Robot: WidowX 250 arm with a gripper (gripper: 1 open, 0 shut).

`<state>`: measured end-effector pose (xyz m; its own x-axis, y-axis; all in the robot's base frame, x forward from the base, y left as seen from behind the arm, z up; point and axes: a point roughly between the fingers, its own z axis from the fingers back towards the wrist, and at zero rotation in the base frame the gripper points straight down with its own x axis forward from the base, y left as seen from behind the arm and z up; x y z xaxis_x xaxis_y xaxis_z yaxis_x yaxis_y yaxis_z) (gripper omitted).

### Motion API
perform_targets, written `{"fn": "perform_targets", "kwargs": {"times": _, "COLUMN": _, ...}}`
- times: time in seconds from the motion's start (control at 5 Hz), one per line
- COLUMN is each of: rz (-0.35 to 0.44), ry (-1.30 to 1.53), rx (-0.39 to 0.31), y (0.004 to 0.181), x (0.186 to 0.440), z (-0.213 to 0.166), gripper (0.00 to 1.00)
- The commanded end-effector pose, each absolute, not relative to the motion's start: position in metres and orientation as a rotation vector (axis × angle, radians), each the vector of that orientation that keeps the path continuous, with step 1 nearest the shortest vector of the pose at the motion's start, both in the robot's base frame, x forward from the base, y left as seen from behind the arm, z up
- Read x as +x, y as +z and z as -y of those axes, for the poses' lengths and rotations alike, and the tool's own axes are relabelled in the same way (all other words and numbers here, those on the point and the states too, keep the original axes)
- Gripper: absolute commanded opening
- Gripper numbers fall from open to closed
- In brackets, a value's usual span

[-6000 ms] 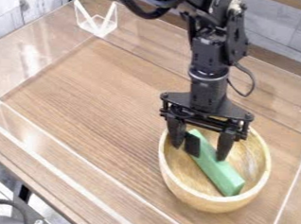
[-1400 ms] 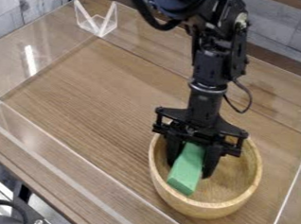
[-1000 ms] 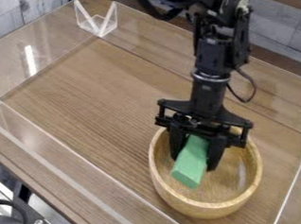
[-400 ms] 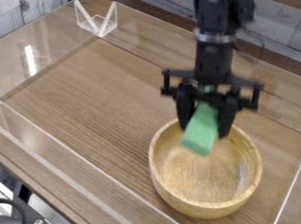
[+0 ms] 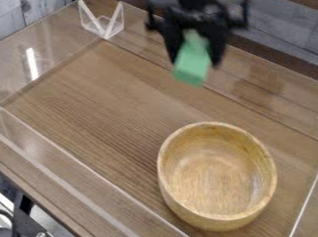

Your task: Move green stick from inside the wooden bowl to the table next to it

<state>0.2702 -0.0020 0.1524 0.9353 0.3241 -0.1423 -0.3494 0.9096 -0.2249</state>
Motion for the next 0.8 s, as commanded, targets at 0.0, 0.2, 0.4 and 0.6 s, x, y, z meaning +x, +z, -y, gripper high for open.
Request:
{"fn": "perform_targets", "kwargs": {"times": 0.0, "rz": -0.045, "ry": 0.265, "rx": -0.249, "y": 0.157, "x": 0.267, "z": 0.035, "gripper": 0.00}}
{"fn": "perform_targets", "kwargs": {"times": 0.2, "rz": -0.051, "ry": 0.215, "rx": -0.241, "y": 0.145, "x": 0.261, "z": 0.066, "gripper": 0.00}}
{"fn": "perform_targets", "kwargs": {"times": 0.4, "rz": -0.031, "ry": 0.261, "rx": -0.237, "y": 0.146, "x": 0.266, "z": 0.027, "gripper": 0.00}}
{"fn": "perform_targets", "kwargs": {"times": 0.6, "rz": -0.028, "ry": 0.224, "rx": -0.231, "y": 0.138, "x": 0.265, "z": 0.058, "gripper": 0.00}}
